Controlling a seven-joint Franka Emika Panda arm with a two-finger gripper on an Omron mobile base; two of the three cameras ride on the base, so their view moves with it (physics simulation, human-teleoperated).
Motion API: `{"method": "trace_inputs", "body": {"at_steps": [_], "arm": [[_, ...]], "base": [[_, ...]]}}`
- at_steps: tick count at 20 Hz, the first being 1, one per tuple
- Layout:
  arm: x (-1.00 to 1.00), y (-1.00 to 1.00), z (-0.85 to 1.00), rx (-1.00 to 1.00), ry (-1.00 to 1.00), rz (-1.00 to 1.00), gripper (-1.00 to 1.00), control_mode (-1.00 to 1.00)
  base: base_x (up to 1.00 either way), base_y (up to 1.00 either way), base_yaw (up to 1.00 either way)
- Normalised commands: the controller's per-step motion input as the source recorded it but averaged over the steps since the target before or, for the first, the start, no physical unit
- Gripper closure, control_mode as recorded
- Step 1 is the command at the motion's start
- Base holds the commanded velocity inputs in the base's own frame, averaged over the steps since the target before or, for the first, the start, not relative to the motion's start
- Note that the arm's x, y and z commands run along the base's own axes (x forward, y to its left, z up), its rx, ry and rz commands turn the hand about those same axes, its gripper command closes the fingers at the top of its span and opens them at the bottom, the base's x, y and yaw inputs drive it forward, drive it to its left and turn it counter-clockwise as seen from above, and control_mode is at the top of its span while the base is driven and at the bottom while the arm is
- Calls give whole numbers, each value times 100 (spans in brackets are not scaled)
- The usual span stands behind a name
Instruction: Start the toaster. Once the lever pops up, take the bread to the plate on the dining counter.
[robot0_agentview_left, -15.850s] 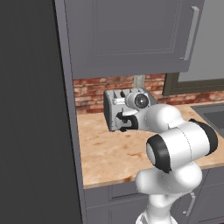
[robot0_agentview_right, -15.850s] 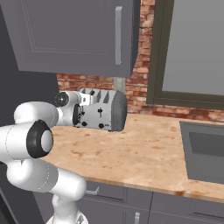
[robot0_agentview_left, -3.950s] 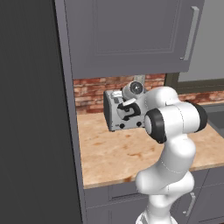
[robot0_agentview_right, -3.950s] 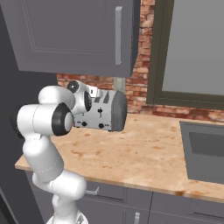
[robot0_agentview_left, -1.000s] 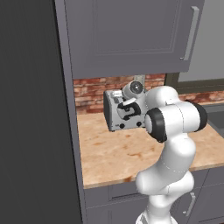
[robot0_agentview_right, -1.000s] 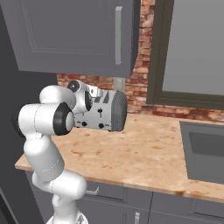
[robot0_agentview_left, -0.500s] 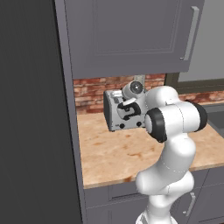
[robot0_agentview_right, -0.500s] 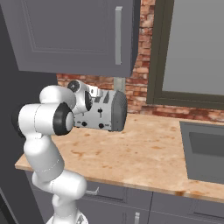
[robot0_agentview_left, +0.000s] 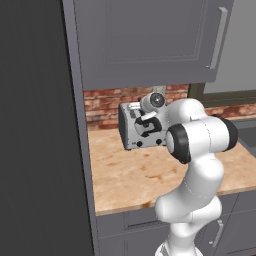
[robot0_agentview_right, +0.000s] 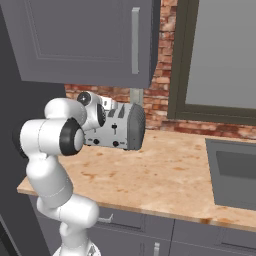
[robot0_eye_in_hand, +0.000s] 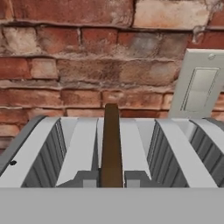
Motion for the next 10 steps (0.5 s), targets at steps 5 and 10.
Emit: {"method": "trace_inputs", "body": {"at_steps": [5, 10], "arm": [[-7, 0, 11, 0, -1, 0, 100, -100], [-20, 0, 19, 0, -1, 0, 100, -100]], "base": [[0, 0, 0], [0, 0, 0]]}}
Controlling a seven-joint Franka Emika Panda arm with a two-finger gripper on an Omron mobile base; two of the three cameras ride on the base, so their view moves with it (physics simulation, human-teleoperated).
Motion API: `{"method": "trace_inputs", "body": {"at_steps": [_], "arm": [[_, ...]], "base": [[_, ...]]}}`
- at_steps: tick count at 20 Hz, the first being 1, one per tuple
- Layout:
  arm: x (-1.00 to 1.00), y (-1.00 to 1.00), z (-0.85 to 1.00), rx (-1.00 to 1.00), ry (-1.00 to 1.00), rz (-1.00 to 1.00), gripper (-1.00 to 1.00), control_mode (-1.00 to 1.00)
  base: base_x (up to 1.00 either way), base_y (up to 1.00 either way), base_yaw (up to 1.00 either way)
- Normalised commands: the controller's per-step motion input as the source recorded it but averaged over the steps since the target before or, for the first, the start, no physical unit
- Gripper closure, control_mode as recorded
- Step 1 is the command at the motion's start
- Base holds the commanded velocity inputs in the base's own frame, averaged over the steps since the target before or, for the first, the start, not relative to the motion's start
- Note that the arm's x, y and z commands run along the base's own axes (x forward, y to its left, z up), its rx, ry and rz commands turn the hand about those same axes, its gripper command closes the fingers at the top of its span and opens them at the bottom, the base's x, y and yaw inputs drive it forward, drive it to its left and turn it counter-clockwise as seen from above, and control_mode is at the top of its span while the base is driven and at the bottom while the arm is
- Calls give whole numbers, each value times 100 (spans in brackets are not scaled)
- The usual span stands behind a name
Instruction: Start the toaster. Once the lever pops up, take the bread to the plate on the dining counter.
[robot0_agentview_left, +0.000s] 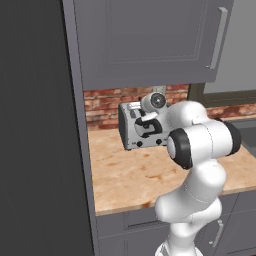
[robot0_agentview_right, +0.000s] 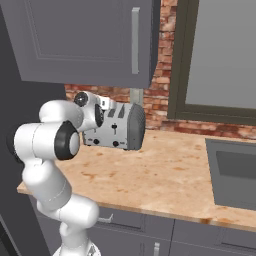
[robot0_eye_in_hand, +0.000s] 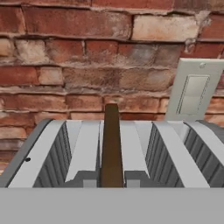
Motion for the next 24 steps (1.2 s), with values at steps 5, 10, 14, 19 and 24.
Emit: {"method": "trace_inputs", "body": {"at_steps": [5, 10, 14, 19, 24], "arm": [[-16, 0, 28, 0, -1, 0, 100, -100], [-18, 0, 25, 0, 0, 0, 100, -100], [-29, -2, 24, 0, 0, 0, 100, -100], [-30, -3, 14, 0, 0, 0, 100, -100], [-54, -13, 9, 0, 3, 0, 100, -100]], "base": [[0, 0, 0], [0, 0, 0], [0, 0, 0], [0, 0, 0], [0, 0, 0]]}}
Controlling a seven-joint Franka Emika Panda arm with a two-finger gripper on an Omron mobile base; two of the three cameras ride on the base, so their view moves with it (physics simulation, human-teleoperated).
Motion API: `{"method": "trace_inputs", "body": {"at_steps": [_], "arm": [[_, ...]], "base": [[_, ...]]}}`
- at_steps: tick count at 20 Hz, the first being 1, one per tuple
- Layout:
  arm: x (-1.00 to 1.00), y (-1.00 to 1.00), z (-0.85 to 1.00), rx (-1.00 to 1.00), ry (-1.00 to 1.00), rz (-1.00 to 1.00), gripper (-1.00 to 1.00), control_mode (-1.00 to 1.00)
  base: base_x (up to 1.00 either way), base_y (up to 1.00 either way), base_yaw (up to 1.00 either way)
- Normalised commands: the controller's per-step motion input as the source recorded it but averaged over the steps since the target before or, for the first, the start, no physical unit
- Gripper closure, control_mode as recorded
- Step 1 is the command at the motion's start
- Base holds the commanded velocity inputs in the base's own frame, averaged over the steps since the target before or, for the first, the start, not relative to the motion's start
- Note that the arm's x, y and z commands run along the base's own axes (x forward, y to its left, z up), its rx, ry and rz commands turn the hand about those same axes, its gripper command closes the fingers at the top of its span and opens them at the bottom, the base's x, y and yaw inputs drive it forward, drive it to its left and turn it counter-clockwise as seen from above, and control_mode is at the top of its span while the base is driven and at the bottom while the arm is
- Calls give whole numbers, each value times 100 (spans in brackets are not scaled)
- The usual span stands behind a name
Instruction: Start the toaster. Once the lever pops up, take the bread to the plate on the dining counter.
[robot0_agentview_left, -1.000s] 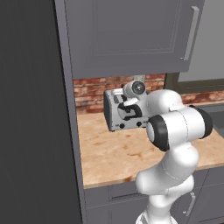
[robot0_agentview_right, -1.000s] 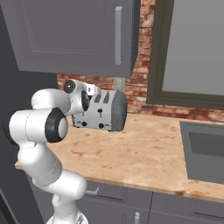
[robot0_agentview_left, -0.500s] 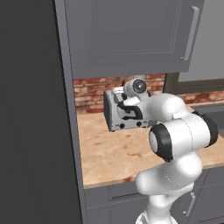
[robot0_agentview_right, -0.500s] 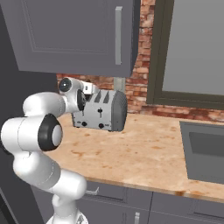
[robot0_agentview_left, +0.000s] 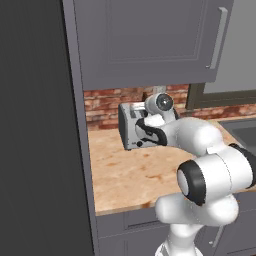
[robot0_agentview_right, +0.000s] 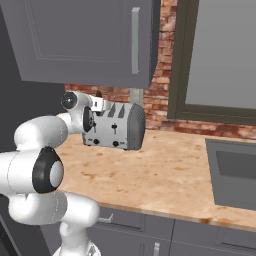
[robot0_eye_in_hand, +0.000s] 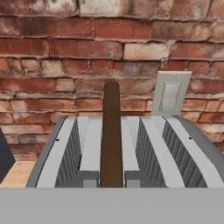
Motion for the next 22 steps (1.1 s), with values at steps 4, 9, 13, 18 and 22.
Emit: {"method": "trace_inputs", "body": {"at_steps": [4, 9, 13, 18, 22], "arm": [[-75, -14, 19, 0, 7, 0, 100, -100], [-78, -10, 29, 0, 13, 0, 100, -100], [-78, -6, 22, 0, 15, 0, 100, -100], [-78, -6, 16, 0, 15, 0, 100, -100], [-71, -6, 14, 0, 9, 0, 100, -100]], "base": [[0, 0, 0], [0, 0, 0], [0, 0, 0], [0, 0, 0], [0, 0, 0]]}}
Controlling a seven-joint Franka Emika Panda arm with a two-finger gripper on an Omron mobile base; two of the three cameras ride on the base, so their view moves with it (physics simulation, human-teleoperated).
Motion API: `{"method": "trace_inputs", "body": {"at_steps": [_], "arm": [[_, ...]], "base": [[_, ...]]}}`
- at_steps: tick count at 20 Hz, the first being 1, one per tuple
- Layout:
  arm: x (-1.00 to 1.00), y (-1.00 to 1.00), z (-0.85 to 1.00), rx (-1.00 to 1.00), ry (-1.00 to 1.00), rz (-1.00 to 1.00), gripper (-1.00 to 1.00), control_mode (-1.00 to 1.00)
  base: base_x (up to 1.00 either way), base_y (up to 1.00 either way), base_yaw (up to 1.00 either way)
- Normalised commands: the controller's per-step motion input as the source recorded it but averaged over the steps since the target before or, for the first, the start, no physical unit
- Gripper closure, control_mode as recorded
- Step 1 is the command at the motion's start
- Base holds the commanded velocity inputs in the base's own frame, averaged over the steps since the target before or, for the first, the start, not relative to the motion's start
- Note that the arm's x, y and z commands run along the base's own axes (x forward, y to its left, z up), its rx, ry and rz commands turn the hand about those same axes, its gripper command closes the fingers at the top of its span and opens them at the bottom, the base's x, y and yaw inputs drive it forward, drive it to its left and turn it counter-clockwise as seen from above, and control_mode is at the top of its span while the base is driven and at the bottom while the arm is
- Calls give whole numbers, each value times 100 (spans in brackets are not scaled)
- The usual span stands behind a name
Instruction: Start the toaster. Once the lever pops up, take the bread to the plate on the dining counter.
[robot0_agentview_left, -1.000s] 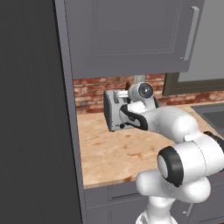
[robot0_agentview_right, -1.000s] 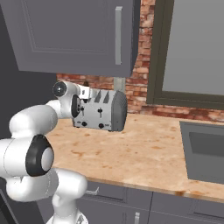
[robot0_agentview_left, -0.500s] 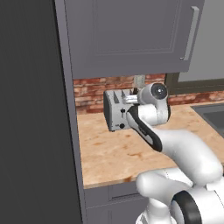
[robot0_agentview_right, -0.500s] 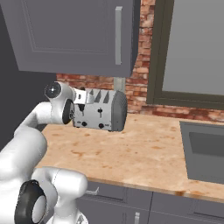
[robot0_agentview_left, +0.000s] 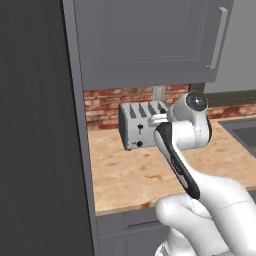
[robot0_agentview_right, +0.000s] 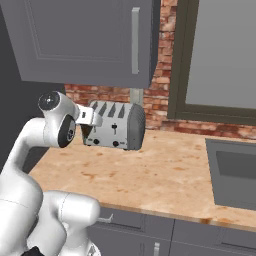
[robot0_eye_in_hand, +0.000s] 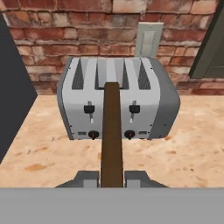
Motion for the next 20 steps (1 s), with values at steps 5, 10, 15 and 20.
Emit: {"method": "trace_inputs", "body": {"at_steps": [5, 10, 15, 20], "arm": [[-67, -17, 10, 0, 1, 1, 100, -100], [-62, -11, 24, 0, -2, 3, 100, -100], [-64, -7, 31, 0, 0, 1, 100, -100], [-67, -1, 44, 0, 0, 0, 100, -100]], "base": [[0, 0, 0], [0, 0, 0], [0, 0, 0], [0, 0, 0]]}}
